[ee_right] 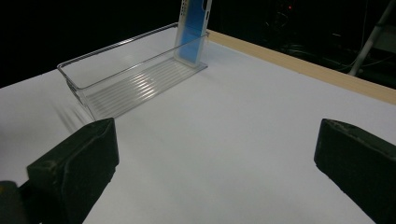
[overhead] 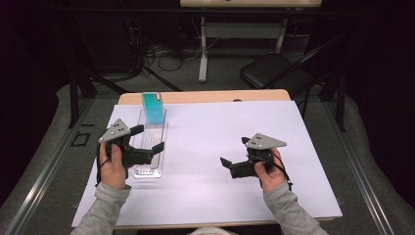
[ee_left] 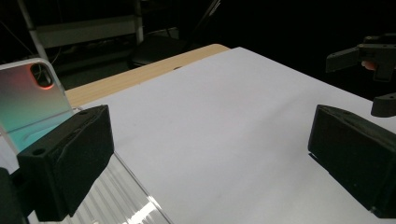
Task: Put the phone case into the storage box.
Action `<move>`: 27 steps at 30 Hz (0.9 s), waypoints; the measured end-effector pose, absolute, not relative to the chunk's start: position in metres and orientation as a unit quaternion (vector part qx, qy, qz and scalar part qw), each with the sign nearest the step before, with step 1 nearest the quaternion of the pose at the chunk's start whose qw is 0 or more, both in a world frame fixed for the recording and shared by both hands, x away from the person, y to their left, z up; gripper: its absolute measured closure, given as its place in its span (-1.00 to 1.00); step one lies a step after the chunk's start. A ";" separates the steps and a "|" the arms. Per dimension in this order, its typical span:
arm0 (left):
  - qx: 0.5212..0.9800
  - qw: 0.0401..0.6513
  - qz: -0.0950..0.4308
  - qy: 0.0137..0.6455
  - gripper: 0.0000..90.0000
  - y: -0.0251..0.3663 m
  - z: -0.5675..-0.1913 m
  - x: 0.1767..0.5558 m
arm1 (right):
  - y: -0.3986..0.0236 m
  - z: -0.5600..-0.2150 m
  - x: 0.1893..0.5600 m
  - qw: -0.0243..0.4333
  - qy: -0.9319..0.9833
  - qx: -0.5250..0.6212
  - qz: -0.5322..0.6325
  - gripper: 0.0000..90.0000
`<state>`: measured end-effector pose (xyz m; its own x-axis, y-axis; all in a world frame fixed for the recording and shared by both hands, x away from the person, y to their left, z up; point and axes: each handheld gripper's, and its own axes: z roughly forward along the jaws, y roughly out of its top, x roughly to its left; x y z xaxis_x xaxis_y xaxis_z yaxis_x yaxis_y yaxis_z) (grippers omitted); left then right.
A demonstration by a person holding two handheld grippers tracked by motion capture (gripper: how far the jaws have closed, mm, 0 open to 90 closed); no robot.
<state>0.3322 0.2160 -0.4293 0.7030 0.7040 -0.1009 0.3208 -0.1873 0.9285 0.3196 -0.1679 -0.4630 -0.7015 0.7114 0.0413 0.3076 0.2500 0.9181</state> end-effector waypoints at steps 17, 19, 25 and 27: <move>0.746 0.534 0.184 0.353 -0.99 0.235 -0.455 0.308 | -0.201 -0.474 0.295 0.216 0.767 0.345 0.496 -1.00; 0.742 0.537 0.184 0.356 -0.99 0.238 -0.459 0.305 | -0.206 -0.477 0.293 0.219 0.764 0.350 0.496 -1.00; 0.738 0.533 0.189 0.369 -0.99 0.250 -0.473 0.298 | -0.220 -0.484 0.287 0.226 0.757 0.367 0.491 -1.00; 0.736 0.530 0.192 0.375 -0.99 0.253 -0.476 0.296 | -0.223 -0.485 0.285 0.228 0.756 0.369 0.489 -1.00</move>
<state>0.2958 0.2528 -0.4758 0.6446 0.7559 -0.1145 0.3490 -0.1576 0.9238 0.2854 -0.2234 -0.4855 -0.6233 0.7818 0.0168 0.3357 0.2481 0.9087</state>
